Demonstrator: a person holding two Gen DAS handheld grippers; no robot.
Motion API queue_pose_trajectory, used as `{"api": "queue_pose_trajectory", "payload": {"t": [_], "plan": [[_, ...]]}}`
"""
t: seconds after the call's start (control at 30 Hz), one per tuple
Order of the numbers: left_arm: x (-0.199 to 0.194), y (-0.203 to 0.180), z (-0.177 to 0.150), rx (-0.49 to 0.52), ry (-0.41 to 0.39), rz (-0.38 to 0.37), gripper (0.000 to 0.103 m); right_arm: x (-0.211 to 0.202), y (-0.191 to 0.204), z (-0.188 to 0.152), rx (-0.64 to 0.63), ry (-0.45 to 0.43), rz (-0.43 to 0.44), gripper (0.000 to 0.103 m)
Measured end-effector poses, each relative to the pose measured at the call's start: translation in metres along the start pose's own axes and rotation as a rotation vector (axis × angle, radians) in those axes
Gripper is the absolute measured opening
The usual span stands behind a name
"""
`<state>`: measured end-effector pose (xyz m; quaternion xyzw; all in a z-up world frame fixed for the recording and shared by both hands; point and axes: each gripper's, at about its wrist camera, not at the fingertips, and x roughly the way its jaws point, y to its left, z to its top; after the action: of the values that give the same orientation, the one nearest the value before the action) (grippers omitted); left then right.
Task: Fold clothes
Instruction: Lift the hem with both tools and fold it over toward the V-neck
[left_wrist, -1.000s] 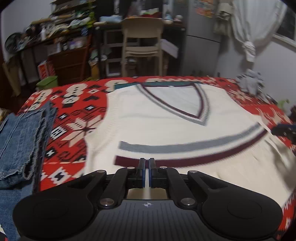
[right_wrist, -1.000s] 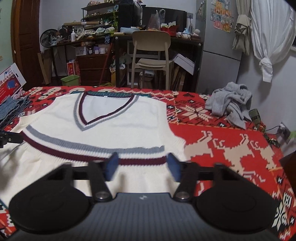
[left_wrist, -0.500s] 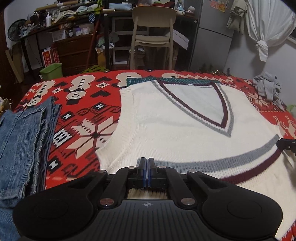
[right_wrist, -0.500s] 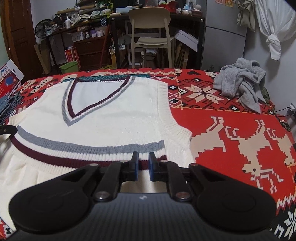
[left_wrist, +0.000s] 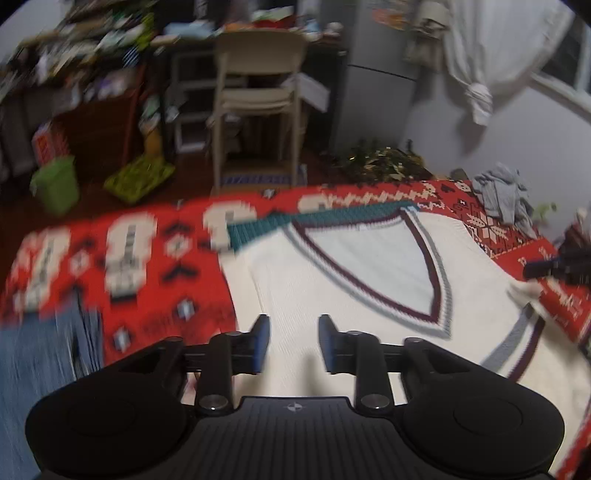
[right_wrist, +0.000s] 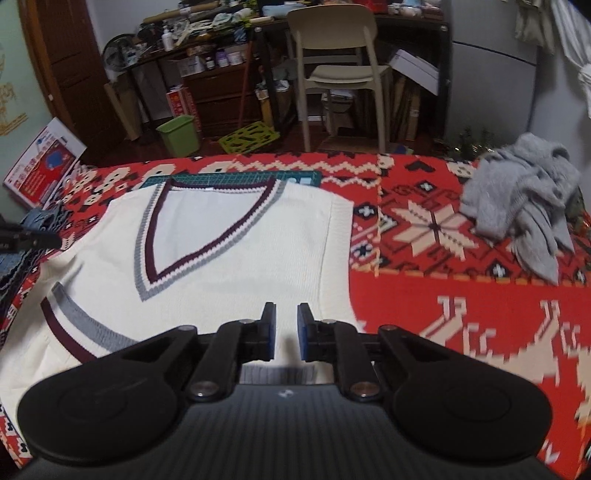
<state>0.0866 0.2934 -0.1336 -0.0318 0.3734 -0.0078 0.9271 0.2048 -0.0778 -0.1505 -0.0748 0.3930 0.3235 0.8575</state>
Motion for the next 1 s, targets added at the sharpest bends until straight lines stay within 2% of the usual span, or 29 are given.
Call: {"api": "queue_pose_trajectory", "payload": {"t": [0.07, 0.23, 0.4, 0.57, 0.67, 0.8, 0.87, 1.0], "plan": [[0.009, 0.005, 0.014, 0.067, -0.004, -0.008, 0.035, 0.005, -0.005, 0.015, -0.052, 0.004, 0.016, 0.013], [0.047, 0.019, 0.045, 0.132, 0.011, -0.077, 0.038, 0.034, -0.026, 0.054, -0.15, 0.006, 0.084, 0.013], [0.086, 0.023, 0.065, 0.226, 0.029, -0.103, 0.038, 0.075, -0.044, 0.087, -0.206, 0.032, 0.071, 0.013], [0.116, 0.033, 0.076, 0.234, 0.107, -0.164, 0.035, 0.103, -0.053, 0.108, -0.256, 0.042, 0.101, 0.013], [0.126, 0.035, 0.075, 0.234, 0.134, -0.175, 0.033, 0.118, -0.056, 0.115, -0.292, 0.065, 0.137, 0.014], [0.135, 0.038, 0.071, 0.212, 0.15, -0.201, 0.033, 0.135, -0.058, 0.121, -0.308, 0.101, 0.187, 0.017], [0.14, 0.039, 0.069, 0.213, 0.157, -0.207, 0.033, 0.143, -0.058, 0.124, -0.326, 0.117, 0.197, 0.024], [0.142, 0.046, 0.07, 0.168, 0.145, -0.236, 0.034, 0.157, -0.058, 0.128, -0.347, 0.133, 0.226, 0.026]]}}
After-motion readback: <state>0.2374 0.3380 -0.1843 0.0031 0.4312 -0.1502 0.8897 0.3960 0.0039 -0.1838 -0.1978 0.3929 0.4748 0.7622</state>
